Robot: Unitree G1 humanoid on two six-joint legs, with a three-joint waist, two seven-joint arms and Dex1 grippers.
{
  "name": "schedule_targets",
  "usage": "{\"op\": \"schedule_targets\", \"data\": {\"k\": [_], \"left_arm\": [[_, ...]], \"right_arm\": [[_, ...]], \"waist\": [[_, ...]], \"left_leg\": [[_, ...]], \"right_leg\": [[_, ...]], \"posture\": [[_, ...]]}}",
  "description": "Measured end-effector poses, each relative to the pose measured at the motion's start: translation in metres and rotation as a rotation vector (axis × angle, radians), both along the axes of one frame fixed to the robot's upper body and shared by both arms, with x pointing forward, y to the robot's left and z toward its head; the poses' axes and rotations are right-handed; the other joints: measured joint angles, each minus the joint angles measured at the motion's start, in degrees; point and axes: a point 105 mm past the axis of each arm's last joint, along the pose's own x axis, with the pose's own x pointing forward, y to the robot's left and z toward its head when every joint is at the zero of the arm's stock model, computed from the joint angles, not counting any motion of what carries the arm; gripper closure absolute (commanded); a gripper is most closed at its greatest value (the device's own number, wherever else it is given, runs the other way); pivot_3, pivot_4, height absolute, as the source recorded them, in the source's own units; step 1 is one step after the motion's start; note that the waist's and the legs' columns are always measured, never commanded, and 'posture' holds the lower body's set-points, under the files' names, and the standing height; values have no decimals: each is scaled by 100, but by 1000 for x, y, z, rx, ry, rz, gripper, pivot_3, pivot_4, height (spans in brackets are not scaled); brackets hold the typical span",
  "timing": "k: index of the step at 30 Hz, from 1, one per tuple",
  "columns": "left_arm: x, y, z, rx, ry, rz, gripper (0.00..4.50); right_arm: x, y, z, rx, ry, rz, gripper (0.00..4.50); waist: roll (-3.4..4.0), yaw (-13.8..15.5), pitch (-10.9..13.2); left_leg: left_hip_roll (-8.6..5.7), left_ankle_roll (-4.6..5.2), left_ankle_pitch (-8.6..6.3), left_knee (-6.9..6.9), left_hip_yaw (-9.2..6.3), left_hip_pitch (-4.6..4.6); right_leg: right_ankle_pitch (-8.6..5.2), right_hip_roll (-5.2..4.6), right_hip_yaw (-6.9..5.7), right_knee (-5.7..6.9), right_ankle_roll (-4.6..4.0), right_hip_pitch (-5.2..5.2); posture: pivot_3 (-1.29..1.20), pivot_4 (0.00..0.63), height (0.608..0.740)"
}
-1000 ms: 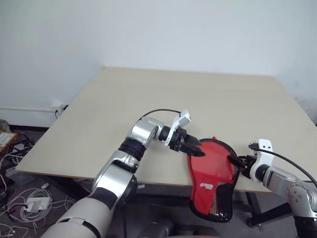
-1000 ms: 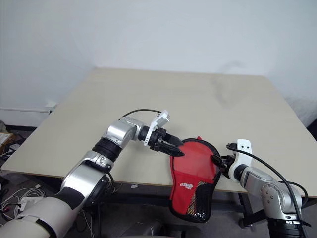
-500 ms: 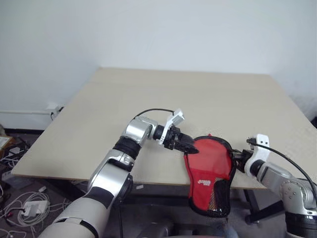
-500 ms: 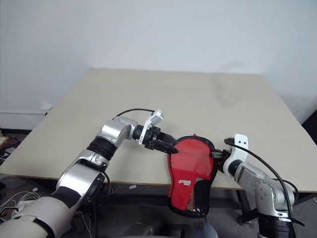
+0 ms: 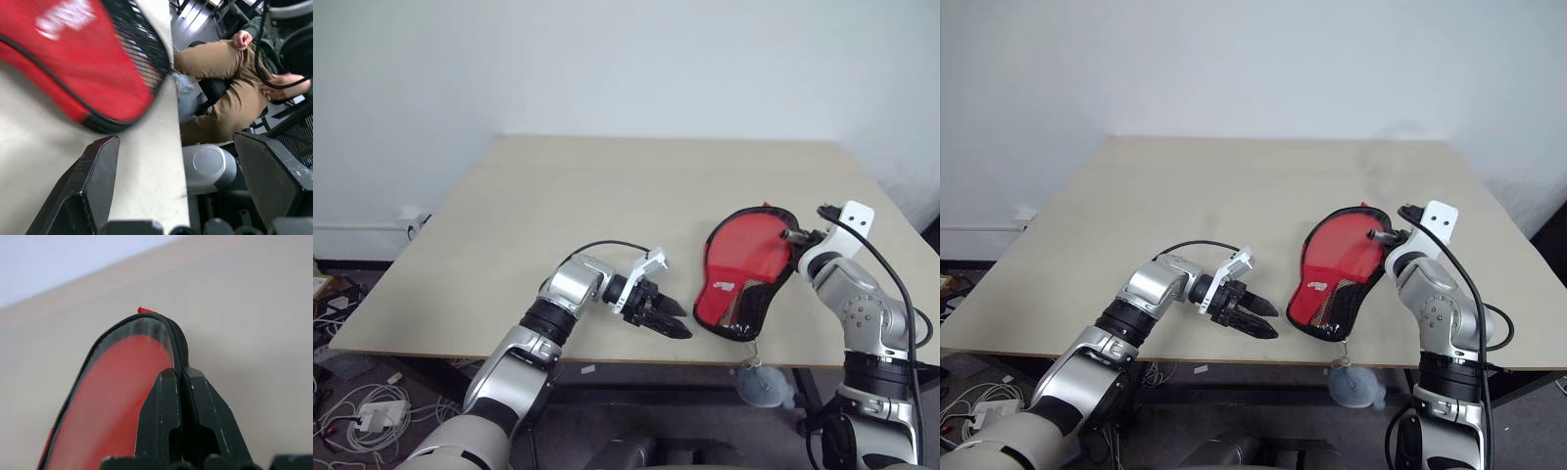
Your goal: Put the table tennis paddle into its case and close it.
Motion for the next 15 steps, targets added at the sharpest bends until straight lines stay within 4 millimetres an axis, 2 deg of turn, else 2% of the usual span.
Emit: {"op": "schedule_targets", "data": {"k": [4,7,11,14,15], "left_arm": [[-1,4,-3,4,13,20,597],[0,3,-1,5,3,30,597],[1,4,3,-1,-9,40,597],[3,6,3,-3,-13,55,597],[3,5,3,-4,-14,59,597]], "right_arm": [[13,0,9,15,-31,-25,4486],[19,5,6,33,-18,-11,4486],[22,19,-27,26,103,59,4486],[13,34,-70,29,249,116,4486],[10,37,-79,30,271,125,4486]], "waist": [[4,-80,3],[5,-99,3],[4,-164,3],[5,-239,3],[5,-274,2]], "left_leg": [[13,-30,19,-13,-8,2],[21,-41,27,-14,-10,7],[30,-43,28,-19,-10,19],[33,-43,28,-39,-11,29],[34,-43,28,-38,-15,29]], "right_leg": [[14,10,-4,5,-22,-9],[20,15,-6,14,-32,-9],[25,27,-2,17,-40,-6],[24,30,4,16,-41,-5],[24,32,4,16,-42,-5]], "posture": [[0,0,740],[0,0,740],[0,0,740],[0,0,740],[0,0,740]]}}
